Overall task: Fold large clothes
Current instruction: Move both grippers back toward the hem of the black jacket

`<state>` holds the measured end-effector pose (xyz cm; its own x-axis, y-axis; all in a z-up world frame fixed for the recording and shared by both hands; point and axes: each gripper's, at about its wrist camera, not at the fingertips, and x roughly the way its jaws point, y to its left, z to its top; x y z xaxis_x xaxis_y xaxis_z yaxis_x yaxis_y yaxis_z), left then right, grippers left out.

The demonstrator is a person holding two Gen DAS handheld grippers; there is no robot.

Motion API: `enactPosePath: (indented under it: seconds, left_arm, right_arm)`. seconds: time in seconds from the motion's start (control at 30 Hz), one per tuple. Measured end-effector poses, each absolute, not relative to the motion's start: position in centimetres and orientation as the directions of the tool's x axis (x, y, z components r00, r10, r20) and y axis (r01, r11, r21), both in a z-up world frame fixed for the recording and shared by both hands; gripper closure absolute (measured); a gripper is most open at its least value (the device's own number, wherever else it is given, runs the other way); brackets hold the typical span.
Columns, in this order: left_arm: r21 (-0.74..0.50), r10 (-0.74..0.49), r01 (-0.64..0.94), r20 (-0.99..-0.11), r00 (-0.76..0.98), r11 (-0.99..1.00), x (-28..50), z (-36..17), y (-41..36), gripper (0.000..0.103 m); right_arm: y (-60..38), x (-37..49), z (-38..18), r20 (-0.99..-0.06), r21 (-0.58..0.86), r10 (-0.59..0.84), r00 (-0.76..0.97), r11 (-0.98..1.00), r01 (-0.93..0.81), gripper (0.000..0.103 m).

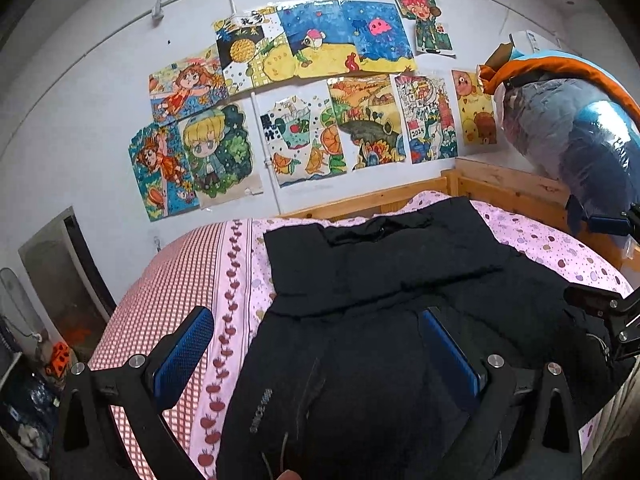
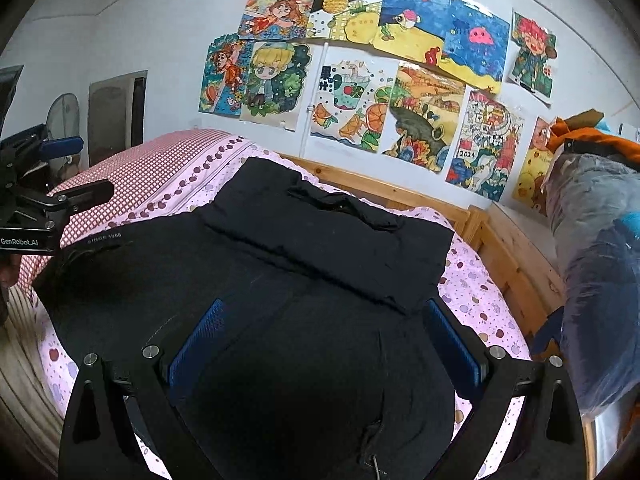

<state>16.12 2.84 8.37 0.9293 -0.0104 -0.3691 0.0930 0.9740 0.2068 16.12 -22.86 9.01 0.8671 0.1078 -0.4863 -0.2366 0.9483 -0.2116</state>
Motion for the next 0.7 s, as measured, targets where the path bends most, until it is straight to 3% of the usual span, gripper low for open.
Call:
enactPosePath:
  seconds: [0.37, 0.57, 0.7]
  left_arm:
    - [0.238, -0.012, 0.134, -0.453, 0.891, 0.962, 14.4, 4.8, 1.6, 0.0]
    - [0.174, -0.082, 0.197, -0.513, 0.854, 0.965, 13.5, 3.9, 1.6, 0.0]
    - [0.192, -0.061, 0.185, -0.518, 0.853, 0.964, 12.8, 3.5, 2.1, 0.0]
  right_arm:
    - [-23.1, 14.9, 7.2, -0.515, -0.213, 0.106, 0.851, 0.946, -0.246, 0.006]
    - [-24.0, 14.5, 6.1, -0.539, -0.194, 0.092, 0.837, 0.954, -0.229, 0.006]
    - [-24.6, 14.7, 5.4, -0.548, -0.181, 0.078, 0.833, 0.961, -0.21, 0.006]
